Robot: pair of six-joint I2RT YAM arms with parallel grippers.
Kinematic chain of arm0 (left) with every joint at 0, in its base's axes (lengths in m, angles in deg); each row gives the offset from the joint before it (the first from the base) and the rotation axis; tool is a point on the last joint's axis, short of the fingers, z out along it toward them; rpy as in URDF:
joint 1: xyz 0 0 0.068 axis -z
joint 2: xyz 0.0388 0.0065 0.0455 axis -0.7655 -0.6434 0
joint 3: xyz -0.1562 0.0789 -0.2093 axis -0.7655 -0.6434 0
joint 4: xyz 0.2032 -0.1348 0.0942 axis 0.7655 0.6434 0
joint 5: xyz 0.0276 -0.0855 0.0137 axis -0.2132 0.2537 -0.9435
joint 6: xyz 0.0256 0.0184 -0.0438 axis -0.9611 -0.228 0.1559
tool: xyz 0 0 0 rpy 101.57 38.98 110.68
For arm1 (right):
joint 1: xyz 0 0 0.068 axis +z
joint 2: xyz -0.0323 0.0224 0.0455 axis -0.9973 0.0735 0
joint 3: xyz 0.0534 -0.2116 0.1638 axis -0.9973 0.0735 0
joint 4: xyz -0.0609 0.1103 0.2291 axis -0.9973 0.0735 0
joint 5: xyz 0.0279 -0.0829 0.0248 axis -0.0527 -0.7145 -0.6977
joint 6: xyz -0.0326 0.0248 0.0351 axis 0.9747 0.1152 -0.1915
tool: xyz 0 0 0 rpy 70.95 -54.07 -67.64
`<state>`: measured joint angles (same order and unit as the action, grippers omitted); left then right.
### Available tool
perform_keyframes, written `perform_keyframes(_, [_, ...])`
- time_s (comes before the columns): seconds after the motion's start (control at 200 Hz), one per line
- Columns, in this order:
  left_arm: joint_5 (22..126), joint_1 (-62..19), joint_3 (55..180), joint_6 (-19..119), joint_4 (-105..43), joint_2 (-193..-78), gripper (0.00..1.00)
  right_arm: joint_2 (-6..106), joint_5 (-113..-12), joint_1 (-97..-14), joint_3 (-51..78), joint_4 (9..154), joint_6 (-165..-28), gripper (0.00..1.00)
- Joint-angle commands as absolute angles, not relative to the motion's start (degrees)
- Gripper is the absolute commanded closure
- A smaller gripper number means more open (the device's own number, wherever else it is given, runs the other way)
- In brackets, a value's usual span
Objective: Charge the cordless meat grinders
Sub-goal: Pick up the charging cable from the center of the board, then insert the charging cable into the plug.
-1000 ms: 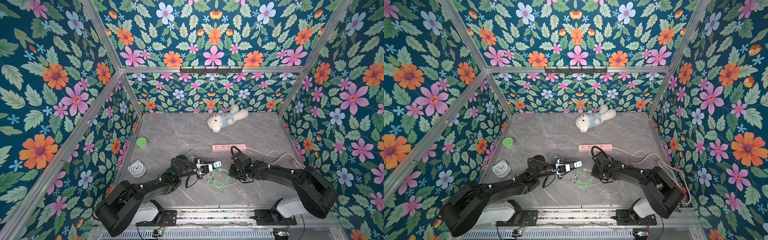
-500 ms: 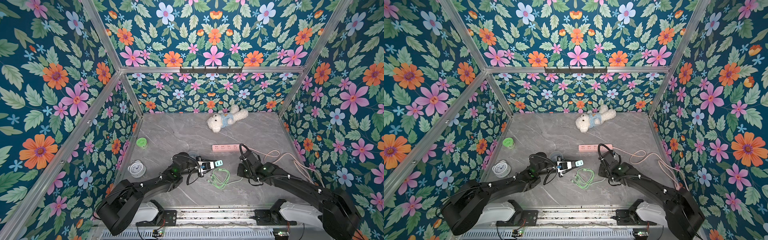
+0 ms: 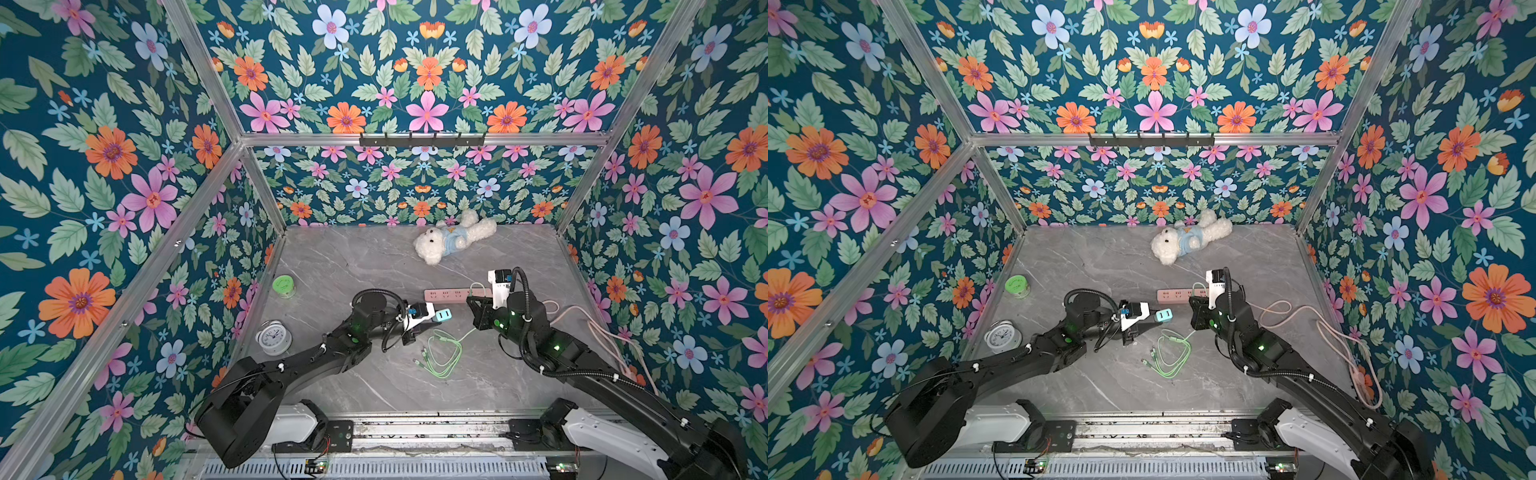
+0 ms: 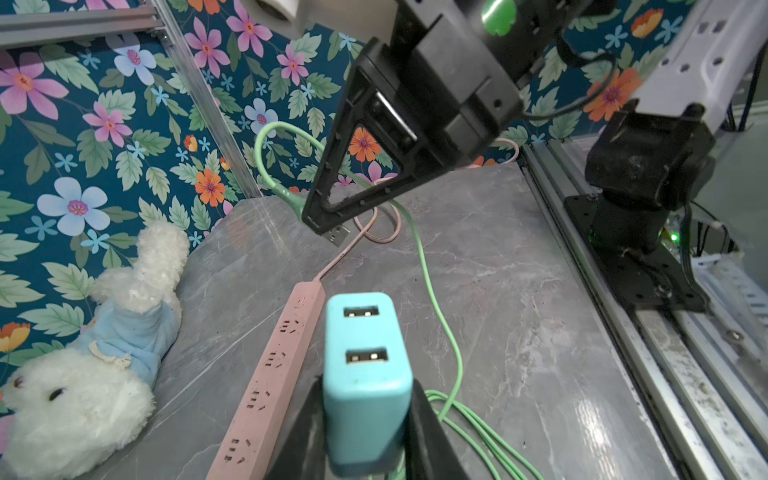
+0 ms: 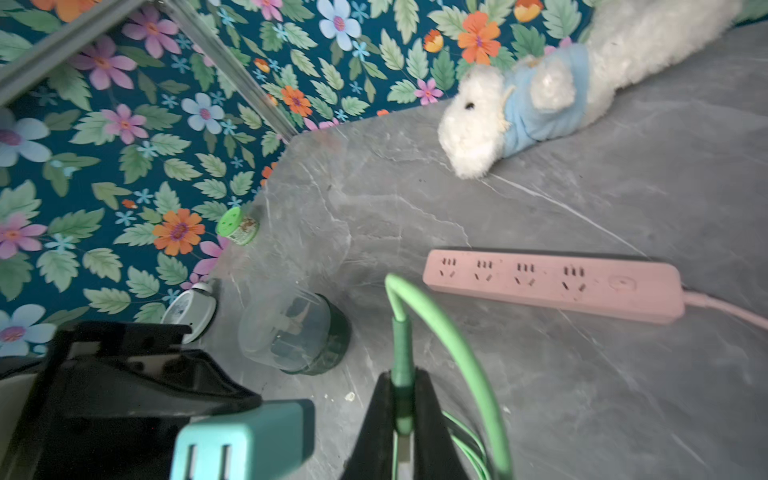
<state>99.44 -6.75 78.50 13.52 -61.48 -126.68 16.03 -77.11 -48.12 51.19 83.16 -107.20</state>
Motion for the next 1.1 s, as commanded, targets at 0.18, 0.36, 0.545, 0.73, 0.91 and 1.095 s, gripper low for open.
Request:
perform_keyframes(0.18, [90.17,-5.16,82.51,27.62,-56.83,-126.10,1.00,22.61,-70.04,-48.21,47.05,70.30,-105.08,0.98])
perform_keyframes(0.36, [87.95,-5.12,84.13,32.28,-56.27,-127.45,1.00,25.19,-67.80,-48.18,46.81,67.44,-105.10,0.99])
perform_keyframes(0.545, [86.78,-5.09,85.24,33.07,-55.03,-129.54,1.00,25.86,-68.28,-47.13,47.30,64.57,-104.60,1.00])
perform_keyframes(0.73, [86.55,-5.08,84.83,34.25,-56.86,-128.53,1.00,26.78,-69.06,-46.98,47.81,65.18,-104.43,1.00])
perform_keyframes(0.91, [87.11,-5.13,84.36,35.61,-58.42,-127.95,1.00,26.99,-69.84,-46.95,48.72,64.78,-104.25,1.00])
perform_keyframes(1.095, [86.67,-5.22,84.24,37.30,-59.54,-127.70,1.00,27.47,-70.74,-46.49,49.49,64.11,-103.95,1.00])
